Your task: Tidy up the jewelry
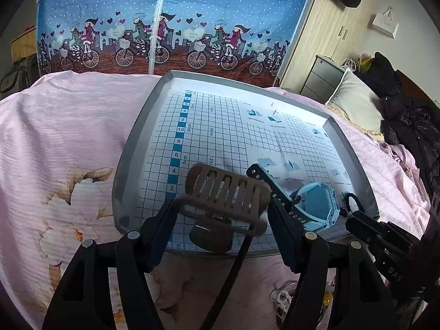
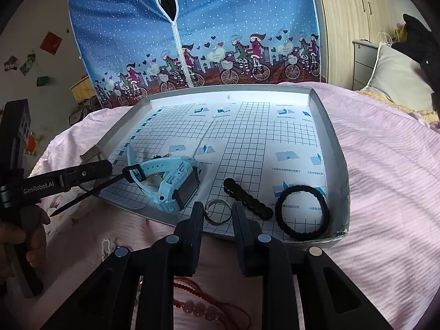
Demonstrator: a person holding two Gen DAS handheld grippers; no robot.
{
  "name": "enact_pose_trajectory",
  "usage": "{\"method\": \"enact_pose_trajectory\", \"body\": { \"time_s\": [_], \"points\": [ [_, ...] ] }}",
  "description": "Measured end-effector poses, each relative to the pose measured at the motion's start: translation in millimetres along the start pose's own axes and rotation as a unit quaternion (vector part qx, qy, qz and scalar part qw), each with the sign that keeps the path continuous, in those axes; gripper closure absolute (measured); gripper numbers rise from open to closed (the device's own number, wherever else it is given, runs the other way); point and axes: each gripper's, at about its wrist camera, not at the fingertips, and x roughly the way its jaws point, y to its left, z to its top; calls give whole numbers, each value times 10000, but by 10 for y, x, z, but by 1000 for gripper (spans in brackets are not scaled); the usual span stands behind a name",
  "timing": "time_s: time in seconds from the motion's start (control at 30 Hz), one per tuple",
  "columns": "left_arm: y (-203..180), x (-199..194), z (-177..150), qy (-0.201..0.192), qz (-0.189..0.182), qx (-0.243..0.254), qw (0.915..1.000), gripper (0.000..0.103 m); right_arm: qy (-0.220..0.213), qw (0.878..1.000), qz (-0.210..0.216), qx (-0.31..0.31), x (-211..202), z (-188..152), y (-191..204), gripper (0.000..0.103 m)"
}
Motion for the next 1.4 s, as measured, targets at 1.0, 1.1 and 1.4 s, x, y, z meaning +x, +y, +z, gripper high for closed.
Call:
{"method": "enact_pose_trajectory", "body": {
  "time_s": [1.0, 1.1, 1.4],
  "points": [
    [-605, -1742, -277, -2213, 94, 779, 9720, 2, -1736, 9843, 29, -314, -1480, 1, 384, 0],
    [-669, -1895, -421, -2222, 131, 857, 9711, 2, -1877, 9818, 18, -303, -1665, -80, 462, 0],
    [-790, -2265, -887, -2190, 10, 924, 9713, 2, -1920, 9800, -168, -487, -2054, -529, 670, 0]
  ]
}}
